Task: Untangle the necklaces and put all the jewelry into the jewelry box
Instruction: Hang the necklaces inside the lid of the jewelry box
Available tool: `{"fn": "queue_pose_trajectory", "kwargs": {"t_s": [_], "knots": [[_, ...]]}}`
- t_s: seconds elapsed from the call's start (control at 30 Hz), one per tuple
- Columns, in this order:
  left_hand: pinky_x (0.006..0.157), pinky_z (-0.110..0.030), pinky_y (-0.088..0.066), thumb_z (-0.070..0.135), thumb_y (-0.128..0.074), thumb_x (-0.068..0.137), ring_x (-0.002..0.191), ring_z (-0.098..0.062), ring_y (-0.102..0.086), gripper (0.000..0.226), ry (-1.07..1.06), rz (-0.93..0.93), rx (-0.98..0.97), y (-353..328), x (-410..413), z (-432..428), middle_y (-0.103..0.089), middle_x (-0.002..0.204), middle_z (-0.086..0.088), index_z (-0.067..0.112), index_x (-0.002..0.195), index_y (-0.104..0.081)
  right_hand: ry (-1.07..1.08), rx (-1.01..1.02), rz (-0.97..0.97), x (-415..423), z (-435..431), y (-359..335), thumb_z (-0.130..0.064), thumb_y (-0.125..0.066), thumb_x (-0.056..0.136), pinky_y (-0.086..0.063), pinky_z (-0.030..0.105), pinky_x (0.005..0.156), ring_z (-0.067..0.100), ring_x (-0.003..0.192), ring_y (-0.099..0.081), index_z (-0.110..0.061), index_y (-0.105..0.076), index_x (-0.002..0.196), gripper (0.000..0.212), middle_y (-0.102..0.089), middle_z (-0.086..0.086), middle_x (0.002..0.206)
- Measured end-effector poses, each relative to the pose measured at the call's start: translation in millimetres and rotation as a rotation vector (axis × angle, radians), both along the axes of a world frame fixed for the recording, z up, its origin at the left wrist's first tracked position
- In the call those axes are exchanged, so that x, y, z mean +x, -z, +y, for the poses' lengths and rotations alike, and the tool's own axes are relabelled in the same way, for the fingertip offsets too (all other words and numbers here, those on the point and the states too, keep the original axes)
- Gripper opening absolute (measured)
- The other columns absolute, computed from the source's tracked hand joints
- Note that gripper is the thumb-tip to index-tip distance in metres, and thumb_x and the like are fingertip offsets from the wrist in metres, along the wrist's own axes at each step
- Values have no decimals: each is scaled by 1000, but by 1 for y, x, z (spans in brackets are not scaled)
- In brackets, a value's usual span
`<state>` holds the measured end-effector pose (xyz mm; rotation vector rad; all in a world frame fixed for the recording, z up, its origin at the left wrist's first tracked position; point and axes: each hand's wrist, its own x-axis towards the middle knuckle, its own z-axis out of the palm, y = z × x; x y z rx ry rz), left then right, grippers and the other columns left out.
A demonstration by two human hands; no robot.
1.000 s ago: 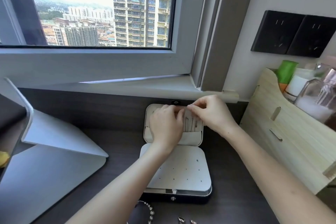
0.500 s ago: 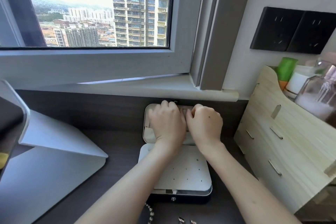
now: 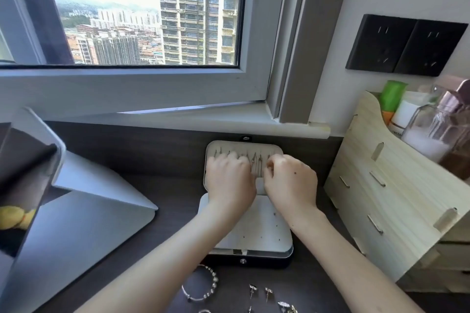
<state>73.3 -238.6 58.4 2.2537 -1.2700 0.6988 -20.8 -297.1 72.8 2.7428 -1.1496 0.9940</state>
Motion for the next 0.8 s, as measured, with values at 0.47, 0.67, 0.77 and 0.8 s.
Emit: {"fn": "queue_pose_trajectory", "kwargs": {"t_s": [0.47,0.67,0.77,0.8], "knots": [[65,-23,-29,34,-64,84,82,-10,-52,10,51,317,109,-41,2,223,-57,78,12,26,81,-69,-561,501,251,-58,198,-5,-37,-64,83,-41,19,66,3,70,-53,-26,-71,86,12,-62,-13,74],[65,-24,-39,34,-65,85,73,-7,-50,12,-6,511,296,-21,-7,303,-53,69,17,29,74,-62,-785,613,411,-69,266,34,-43,-70,77,-40,17,73,2,75,-51,-26,-68,92,22,-59,-13,77],[66,-24,-44,32,-68,82,69,-6,-54,8,47,608,388,-9,-14,329,-62,75,11,26,76,-68,-835,505,414,-71,282,43,-41,-68,79,-39,25,79,7,83,-45,-29,-64,96,21,-50,-14,80],[67,-25,-46,31,-68,81,70,-8,-55,8,80,648,404,-6,-16,335,-65,77,9,24,77,-70,-841,477,422,-72,285,44,-40,-66,81,-39,27,81,10,87,-46,-28,-64,96,19,-49,-13,83]]}}
